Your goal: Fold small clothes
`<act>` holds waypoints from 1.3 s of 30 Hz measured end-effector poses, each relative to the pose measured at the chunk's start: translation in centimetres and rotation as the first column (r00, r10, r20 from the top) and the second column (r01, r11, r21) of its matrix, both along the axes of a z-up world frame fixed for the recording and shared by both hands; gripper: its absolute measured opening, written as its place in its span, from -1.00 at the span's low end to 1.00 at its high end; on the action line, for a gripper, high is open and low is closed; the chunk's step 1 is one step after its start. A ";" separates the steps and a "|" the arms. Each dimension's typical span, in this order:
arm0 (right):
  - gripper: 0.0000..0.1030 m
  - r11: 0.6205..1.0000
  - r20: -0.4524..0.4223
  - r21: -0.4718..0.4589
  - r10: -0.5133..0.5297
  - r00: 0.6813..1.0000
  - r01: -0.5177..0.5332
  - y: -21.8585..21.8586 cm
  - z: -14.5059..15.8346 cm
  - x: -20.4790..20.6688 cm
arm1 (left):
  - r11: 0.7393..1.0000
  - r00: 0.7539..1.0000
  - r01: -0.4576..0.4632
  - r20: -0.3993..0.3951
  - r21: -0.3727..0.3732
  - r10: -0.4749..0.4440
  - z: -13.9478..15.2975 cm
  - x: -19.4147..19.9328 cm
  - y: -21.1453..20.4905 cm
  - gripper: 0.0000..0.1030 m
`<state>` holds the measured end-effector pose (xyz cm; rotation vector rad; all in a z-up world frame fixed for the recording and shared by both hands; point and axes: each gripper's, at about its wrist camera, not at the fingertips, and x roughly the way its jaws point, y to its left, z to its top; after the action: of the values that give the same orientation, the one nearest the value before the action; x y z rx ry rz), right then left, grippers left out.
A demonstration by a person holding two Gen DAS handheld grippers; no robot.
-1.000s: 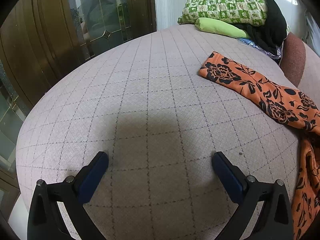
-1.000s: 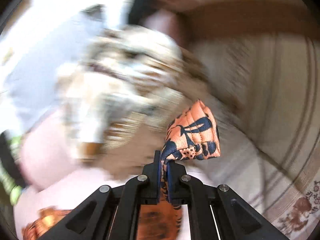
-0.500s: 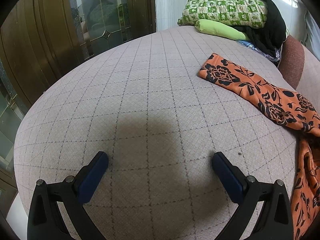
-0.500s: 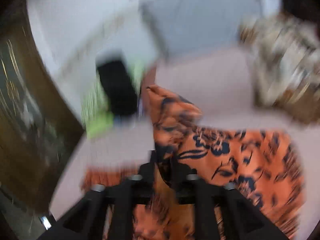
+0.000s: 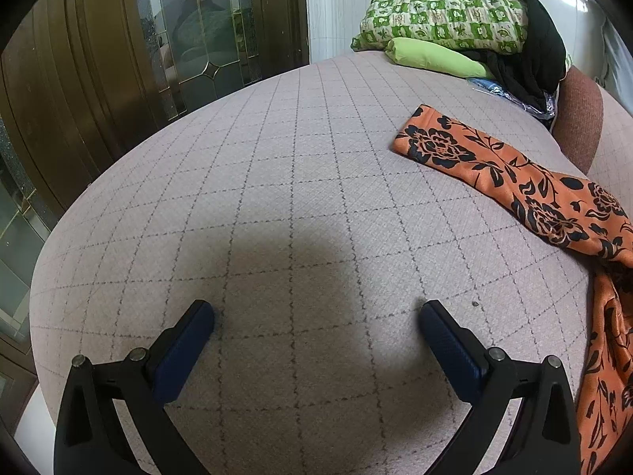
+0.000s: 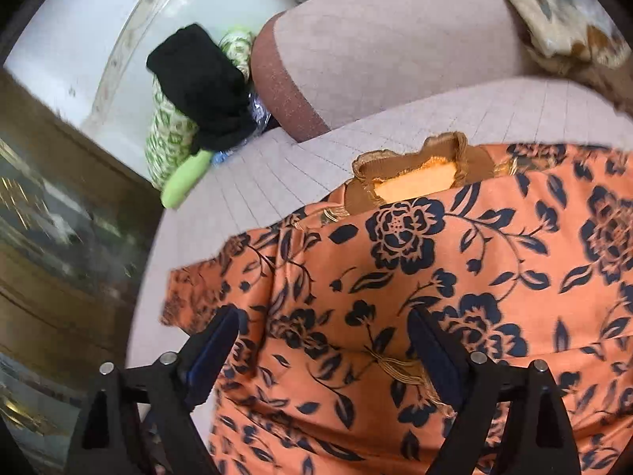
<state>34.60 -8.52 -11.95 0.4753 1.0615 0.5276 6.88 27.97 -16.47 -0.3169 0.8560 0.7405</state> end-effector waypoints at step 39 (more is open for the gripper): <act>-0.89 0.815 -0.341 0.444 -0.230 0.912 0.371 4.4 -5.0 -4.9 | 1.000 1.000 0.004 0.002 0.005 -0.004 0.0 0.3 0.1 1.00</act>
<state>29.74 -4.08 -16.98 1.1932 1.0767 0.4552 7.16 28.11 -16.52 -0.3117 0.8521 0.7386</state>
